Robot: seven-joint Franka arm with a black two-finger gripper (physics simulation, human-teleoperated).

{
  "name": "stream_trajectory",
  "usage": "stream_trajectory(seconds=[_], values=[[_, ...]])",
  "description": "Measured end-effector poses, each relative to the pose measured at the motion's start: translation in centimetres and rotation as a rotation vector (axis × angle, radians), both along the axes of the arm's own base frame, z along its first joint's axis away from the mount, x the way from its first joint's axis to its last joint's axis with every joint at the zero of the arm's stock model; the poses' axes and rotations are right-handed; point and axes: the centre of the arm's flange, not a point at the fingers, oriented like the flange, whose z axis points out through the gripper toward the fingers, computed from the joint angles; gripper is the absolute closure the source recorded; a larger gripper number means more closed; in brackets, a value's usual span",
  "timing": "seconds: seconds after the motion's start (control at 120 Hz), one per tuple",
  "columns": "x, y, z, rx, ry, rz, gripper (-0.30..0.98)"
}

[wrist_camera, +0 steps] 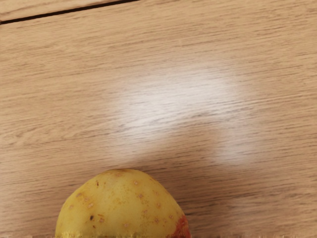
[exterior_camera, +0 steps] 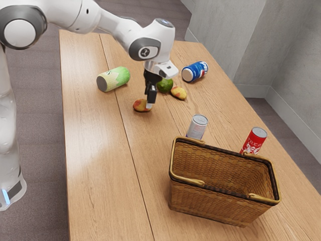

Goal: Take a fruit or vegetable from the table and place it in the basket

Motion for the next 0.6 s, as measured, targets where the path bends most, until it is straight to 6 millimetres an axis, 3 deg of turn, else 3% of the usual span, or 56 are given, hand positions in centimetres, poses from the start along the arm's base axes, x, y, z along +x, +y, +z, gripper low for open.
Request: stream_trajectory(seconds=[0.192, 0.6], values=[[-0.9, 2.1, -0.4, -0.004, 0.005, 0.034, 0.0], [-2.0, 1.5, -1.4, -0.023, 0.024, 0.025, 0.0]])
